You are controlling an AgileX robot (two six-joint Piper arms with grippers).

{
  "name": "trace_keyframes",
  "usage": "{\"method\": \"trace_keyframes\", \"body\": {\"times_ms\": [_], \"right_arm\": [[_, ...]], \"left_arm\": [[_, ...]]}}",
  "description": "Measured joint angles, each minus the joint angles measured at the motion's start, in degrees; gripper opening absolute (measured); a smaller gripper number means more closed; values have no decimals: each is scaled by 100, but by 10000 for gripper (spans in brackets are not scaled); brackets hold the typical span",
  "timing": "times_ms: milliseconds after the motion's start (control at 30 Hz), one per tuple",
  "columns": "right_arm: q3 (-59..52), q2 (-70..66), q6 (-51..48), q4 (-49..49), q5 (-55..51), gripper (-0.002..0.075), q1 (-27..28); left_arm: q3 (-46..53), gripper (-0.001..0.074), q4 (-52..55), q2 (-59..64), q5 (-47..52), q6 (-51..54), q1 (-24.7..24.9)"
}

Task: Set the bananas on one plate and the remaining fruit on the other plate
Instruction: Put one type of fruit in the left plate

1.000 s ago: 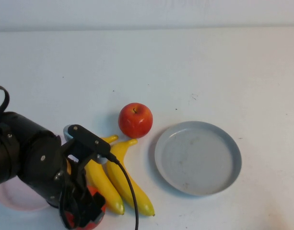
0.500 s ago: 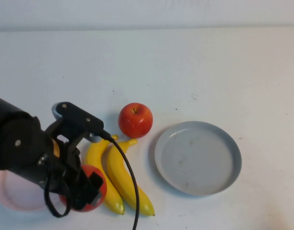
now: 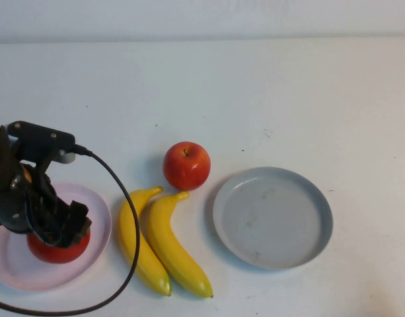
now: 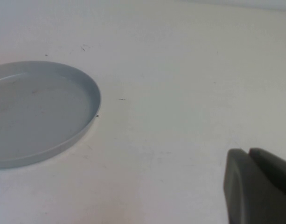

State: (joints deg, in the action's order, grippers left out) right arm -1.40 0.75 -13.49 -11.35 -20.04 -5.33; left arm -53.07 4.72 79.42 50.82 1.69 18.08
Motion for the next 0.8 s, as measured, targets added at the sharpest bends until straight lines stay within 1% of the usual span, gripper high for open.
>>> {"method": "trace_keyframes", "body": {"times_ms": [100, 167, 233, 400, 567, 700, 800], "right_arm": [[0, 0, 0, 0, 0, -15, 0], [0, 0, 0, 0, 0, -15, 0], [0, 0, 0, 0, 0, -15, 0], [0, 0, 0, 0, 0, -15, 0], [0, 0, 0, 0, 0, -15, 0], [0, 0, 0, 0, 0, -15, 0], [0, 0, 0, 0, 0, -15, 0]], "left_arm": [[0, 584, 39, 88, -125, 0, -5], [0, 634, 122, 123, -223, -21, -5], [0, 666, 223, 150, -285, -169, -5], [0, 668, 393, 189, -297, -505, -5], [-147, 668, 345, 50, -262, -553, 8], [-668, 668, 94, -30, -361, -478, 241], [-1152, 669, -15, 243, -525, -296, 484]]}}
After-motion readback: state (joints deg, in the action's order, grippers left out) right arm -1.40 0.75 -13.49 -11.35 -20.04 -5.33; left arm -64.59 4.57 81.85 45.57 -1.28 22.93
